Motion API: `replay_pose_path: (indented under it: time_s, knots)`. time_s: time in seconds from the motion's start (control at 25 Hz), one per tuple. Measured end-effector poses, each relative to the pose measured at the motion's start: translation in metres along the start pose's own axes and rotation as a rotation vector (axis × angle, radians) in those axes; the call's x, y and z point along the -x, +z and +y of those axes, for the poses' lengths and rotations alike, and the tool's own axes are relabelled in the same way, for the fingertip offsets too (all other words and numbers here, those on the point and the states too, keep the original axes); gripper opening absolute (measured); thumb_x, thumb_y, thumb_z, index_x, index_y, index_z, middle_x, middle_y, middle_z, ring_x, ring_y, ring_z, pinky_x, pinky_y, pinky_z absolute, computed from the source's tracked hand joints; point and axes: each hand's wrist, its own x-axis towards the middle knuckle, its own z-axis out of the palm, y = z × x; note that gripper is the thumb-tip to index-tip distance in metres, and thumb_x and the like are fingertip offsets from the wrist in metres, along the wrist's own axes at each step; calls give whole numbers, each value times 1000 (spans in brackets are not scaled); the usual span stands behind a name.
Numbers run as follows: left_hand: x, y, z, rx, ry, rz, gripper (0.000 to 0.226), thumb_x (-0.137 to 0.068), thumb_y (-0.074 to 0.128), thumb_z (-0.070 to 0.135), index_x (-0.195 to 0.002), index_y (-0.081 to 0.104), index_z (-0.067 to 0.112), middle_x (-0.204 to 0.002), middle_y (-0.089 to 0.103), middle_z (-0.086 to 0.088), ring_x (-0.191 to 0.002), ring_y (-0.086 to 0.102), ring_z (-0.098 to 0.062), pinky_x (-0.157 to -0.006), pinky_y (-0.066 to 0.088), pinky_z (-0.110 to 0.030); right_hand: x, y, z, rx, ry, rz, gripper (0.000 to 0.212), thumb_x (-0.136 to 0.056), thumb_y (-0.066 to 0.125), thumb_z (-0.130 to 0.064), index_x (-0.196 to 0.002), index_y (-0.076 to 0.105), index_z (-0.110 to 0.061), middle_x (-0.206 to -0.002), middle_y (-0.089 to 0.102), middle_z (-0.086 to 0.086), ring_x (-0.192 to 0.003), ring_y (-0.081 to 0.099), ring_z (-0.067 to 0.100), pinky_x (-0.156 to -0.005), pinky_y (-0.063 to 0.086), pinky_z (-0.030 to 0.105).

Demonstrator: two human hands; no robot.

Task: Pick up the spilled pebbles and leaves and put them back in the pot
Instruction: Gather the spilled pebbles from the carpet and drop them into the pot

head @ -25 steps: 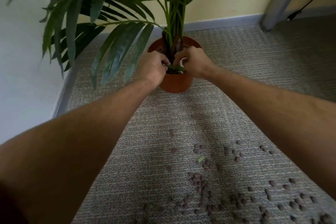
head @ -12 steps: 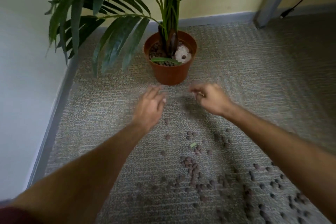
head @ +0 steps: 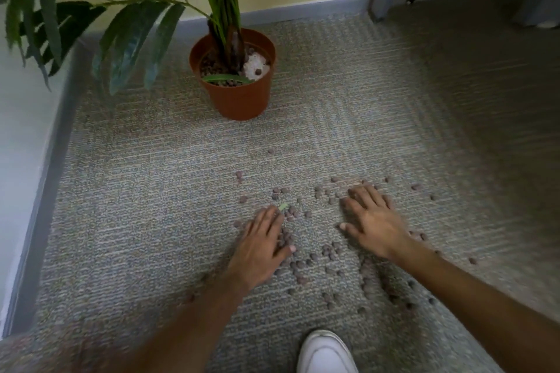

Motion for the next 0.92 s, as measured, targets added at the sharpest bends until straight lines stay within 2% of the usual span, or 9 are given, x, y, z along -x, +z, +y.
replay_pose_path:
  time_s: [0.12,0.24,0.4,0.48,0.56,0.64,0.72,0.84,0.92]
  knots:
    - [1,15,19,-23,13,-22,82,-92,32,63,-152,1,17,-160,-16,-2,-146,-18,-20,-120,-2,-40,47,36,2,-13,202,-11,85,-85,6,-75,-152,10,-23,-162,1,8,-148,-7,30,-116,1,52]
    - [1,23,34,-76,47,-22,85,-90,32,64,-152,1,15,-159,-20,-5,-145,-22,-22,-118,-6,-42,78,58,-12,-86,253,-21,90,-83,-1,-77,-152,-8,-19,-160,-16,11,-144,-23,29,-116,-9,50]
    - [0,29,55,-101,170,-61,86,-88,32,66,-152,6,14,-159,-16,-2,-146,-18,-21,-118,-6,-43,75,57,-40,-103,-23,-47,85,-89,3,-73,-150,-17,-18,-156,-26,9,-144,-24,29,-118,-9,51]
    - [1,26,59,-92,182,-48,84,-87,33,66,-152,10,19,-161,-10,3,-146,-16,-21,-118,-3,-46,68,52,-52,-94,-182,-29,78,-93,11,-64,-152,-8,-17,-159,-17,7,-147,-15,28,-118,-7,51]
    - [3,19,53,-110,129,8,82,-85,32,70,-151,15,24,-161,-6,8,-147,-12,-23,-119,4,-50,61,42,-49,-103,-184,59,72,-94,15,-60,-153,4,-20,-162,1,6,-149,2,25,-119,-2,49]
    - [6,9,42,-139,46,35,85,-82,32,75,-150,15,27,-161,-3,7,-147,-4,-25,-118,10,-51,56,29,-35,-134,-11,158,71,-92,14,-64,-149,18,-21,-156,26,6,-143,24,24,-116,17,48]
    - [10,1,31,-166,-22,41,93,-76,39,80,-149,15,28,-160,2,2,-146,6,-26,-116,17,-50,52,15,-15,-135,169,137,81,-83,18,-77,-143,28,-22,-140,41,6,-127,41,23,-103,40,46]
    - [16,-2,26,-173,-96,-18,110,-64,50,84,-149,12,25,-155,9,-3,-140,18,-28,-110,32,-47,49,6,-5,-119,236,-107,105,-62,42,-90,-143,22,-25,-134,35,6,-121,43,26,-88,52,43]
    - [16,-2,29,-126,-139,-46,115,-61,57,81,-149,12,23,-149,15,-5,-135,26,-28,-105,39,-44,49,8,-18,-180,175,-170,109,-58,66,-77,-143,19,-28,-133,30,6,-120,43,25,-92,50,43]
